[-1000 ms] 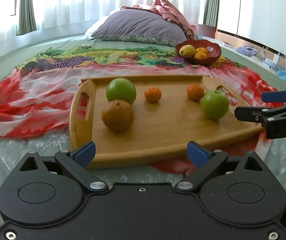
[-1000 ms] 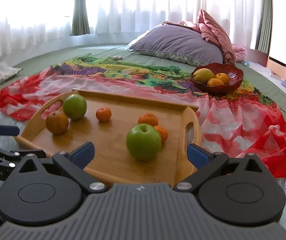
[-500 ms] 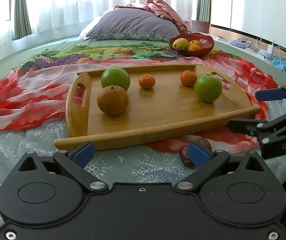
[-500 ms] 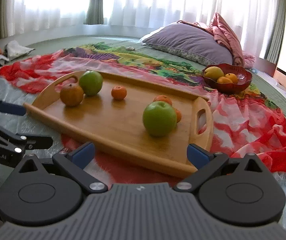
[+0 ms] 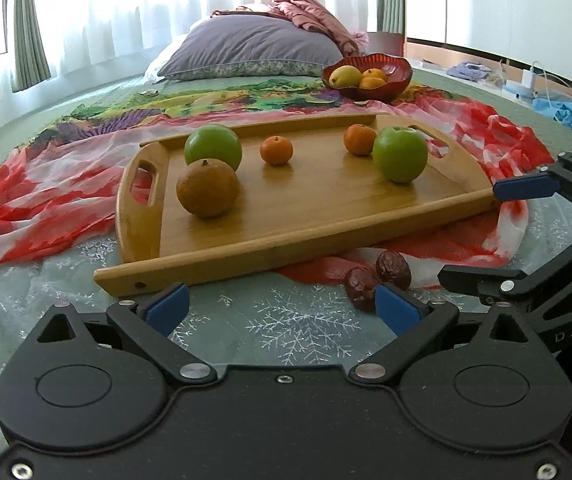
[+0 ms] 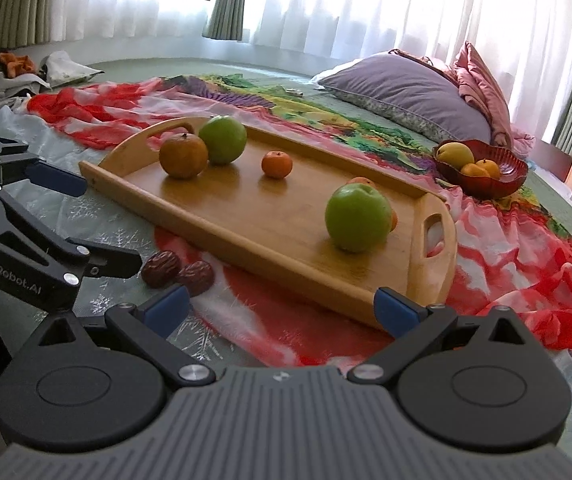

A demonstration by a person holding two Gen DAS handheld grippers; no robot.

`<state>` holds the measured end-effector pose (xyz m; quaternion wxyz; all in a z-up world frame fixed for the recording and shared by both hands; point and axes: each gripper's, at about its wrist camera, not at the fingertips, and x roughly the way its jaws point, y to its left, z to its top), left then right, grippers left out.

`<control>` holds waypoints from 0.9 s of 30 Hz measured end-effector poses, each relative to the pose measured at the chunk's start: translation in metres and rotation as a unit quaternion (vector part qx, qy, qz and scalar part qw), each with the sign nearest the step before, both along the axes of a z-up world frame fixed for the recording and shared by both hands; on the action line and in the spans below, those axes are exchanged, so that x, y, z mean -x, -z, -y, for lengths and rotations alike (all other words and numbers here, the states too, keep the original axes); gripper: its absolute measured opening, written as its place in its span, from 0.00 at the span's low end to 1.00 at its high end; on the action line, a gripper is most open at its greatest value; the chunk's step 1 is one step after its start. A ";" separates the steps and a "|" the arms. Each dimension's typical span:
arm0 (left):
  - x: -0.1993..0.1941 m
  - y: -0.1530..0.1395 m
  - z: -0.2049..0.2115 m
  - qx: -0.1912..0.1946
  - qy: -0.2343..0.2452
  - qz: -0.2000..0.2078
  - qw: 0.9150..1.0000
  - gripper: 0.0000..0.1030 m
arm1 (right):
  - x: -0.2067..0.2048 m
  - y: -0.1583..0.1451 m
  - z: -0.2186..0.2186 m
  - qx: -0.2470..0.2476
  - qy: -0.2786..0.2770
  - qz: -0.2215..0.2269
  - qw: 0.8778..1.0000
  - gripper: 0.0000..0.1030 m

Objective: Organize fruits
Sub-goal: 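Withdraw both tools from the tray and lower them toward the red dates, then grasp a red date with the left tool while the right tool grasps the other date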

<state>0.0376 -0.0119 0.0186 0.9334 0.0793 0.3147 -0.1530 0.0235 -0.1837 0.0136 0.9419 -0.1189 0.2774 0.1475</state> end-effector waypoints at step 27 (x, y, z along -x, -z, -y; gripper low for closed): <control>-0.009 0.009 0.025 0.017 0.044 -0.023 0.999 0.33 | 0.019 0.003 -0.009 0.002 -0.036 0.036 0.999 0.78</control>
